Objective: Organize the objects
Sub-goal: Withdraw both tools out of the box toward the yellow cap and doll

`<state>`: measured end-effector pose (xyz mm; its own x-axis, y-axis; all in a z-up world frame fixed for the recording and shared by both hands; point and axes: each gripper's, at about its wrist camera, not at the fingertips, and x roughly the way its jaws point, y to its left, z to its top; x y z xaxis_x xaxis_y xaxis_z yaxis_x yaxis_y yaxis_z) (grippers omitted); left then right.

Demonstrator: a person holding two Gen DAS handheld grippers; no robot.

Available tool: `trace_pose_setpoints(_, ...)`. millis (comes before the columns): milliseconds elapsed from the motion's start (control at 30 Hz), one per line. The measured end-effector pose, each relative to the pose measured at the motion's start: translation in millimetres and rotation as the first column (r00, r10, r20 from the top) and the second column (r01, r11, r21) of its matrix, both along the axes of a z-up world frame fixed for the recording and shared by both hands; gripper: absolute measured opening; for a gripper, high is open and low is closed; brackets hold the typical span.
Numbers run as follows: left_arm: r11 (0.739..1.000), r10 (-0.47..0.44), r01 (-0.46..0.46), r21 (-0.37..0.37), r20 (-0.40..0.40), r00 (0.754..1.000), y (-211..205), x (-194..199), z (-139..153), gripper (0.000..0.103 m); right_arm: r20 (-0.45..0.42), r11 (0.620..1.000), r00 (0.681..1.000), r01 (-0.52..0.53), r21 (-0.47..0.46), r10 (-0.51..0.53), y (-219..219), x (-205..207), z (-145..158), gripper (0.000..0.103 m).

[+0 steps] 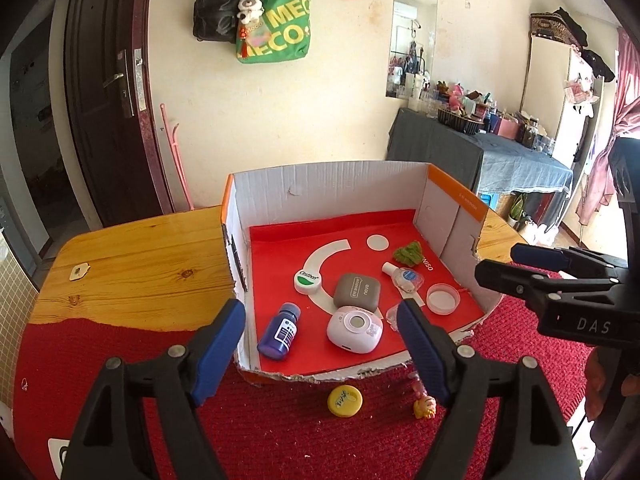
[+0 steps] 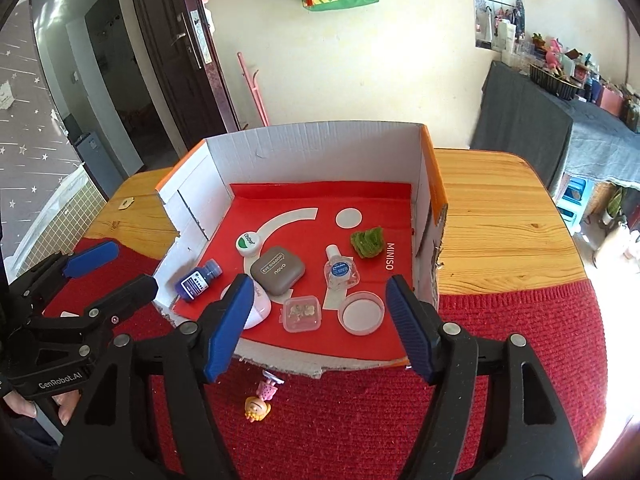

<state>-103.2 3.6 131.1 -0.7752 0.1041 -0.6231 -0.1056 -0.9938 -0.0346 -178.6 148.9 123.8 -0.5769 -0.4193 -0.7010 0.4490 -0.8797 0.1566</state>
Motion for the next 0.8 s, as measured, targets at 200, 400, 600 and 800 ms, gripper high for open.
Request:
trace_pose_setpoints(200, 0.999, 0.026, -0.024, 0.034, -0.051, 0.998, 2.8, 30.0, -1.6, 0.09, -0.076, 1.0, 0.997, 0.011, 0.006, -0.01, 13.5, 35.0, -1.4, 0.074)
trace_pose_setpoints(400, 0.998, 0.049, -0.047, 0.035, -0.057, 0.997, 8.5, 49.0, -16.2, 0.093, -0.19, 0.998, 0.981, 0.032, 0.05, -0.022, 19.3, 72.4, -11.5, 0.084)
trace_pose_setpoints(600, 0.996, 0.086, -0.085, 0.039, -0.038, 0.996, 9.4, 58.5, -39.7, 0.096, -0.215, 0.997, 0.977, 0.032, 0.075, -0.015, 17.7, 90.4, -30.4, 0.088)
trace_pose_setpoints(800, 0.992, 0.114, -0.116, 0.052, 0.034, 0.993, 4.2, 56.2, -68.7, 0.097, -0.172, 0.995, 0.985, 0.044, 0.093, -0.027, 16.2, 87.2, -56.5, 0.088)
